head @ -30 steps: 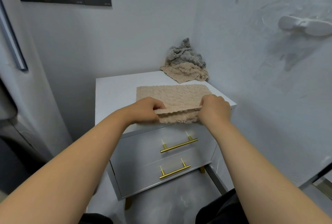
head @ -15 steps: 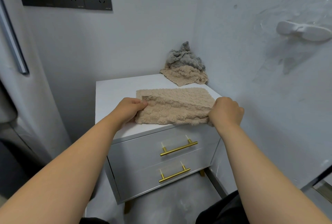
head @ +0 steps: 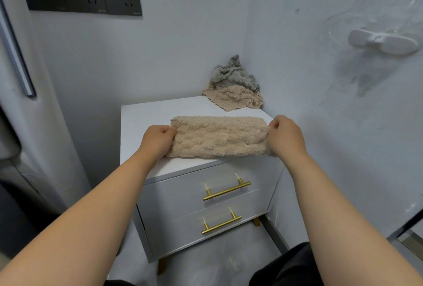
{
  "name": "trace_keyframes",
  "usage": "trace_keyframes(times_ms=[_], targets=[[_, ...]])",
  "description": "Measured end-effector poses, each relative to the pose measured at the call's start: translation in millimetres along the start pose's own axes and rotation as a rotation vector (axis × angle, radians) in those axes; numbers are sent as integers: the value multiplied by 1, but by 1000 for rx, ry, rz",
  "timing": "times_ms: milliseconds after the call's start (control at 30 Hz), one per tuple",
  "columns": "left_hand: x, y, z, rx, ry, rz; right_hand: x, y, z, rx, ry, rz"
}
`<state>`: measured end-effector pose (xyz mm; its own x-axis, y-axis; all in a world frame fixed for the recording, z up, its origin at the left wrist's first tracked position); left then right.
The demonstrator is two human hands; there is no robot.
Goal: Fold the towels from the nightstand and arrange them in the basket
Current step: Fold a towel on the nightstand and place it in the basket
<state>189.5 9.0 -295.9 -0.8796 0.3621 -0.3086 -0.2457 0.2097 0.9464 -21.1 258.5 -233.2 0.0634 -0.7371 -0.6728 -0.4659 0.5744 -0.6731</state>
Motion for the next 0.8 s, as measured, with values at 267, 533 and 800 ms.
trace_keyframes(times_ms=[267, 533, 800], targets=[[-12, 11, 2, 86, 187, -150, 32, -9, 18, -158, -465, 53], [-18, 17, 8, 114, 262, -149, 21, 18, 0, -134, -323, 519], [-21, 10, 1, 85, 241, 18, 9, 48, -13, 449, -6, -843]])
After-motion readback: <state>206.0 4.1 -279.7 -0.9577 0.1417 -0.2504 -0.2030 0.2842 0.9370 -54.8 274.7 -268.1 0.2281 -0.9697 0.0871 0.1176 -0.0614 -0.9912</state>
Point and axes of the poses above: each hand's wrist, its own z-axis away from the middle knuckle, its own x-axis out of the palm, y = z × x, the point moved 10 cm from there along -z, towards the middle knuckle, and after that the axes turned 7 degrees about y, right-handed, at the moved point
